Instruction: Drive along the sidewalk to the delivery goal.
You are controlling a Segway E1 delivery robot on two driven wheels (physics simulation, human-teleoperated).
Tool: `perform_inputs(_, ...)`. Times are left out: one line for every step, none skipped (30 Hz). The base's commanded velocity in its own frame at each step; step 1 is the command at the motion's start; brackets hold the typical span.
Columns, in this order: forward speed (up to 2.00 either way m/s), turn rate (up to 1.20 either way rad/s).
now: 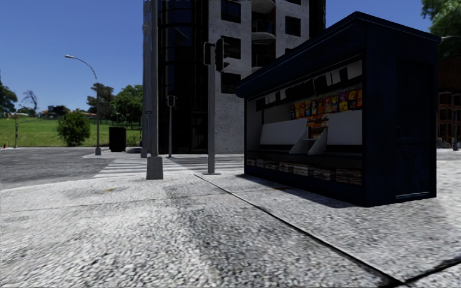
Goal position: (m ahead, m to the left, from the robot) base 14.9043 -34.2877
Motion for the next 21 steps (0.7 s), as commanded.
perform_inputs(1.92, -1.2)
perform_inputs(1.92, -1.2)
perform_inputs(1.92, -1.2)
perform_inputs(1.92, -1.2)
perform_inputs(1.92, -1.2)
perform_inputs(1.92, -1.2)
perform_inputs(1.92, -1.2)
perform_inputs(1.92, -1.2)
perform_inputs(1.92, -1.2)
perform_inputs(1.92, -1.2)
perform_inputs(1.92, -1.2)
perform_inputs(1.92, -1.2)
perform_inputs(1.92, -1.2)
perform_inputs(1.92, -1.2)
perform_inputs(1.92, -1.2)
perform_inputs(1.92, -1.2)
perform_inputs(1.92, -1.2)
perform_inputs(1.92, -1.2)
perform_inputs(1.92, -1.2)
perform_inputs(1.92, -1.2)
perform_inputs(1.92, -1.19)
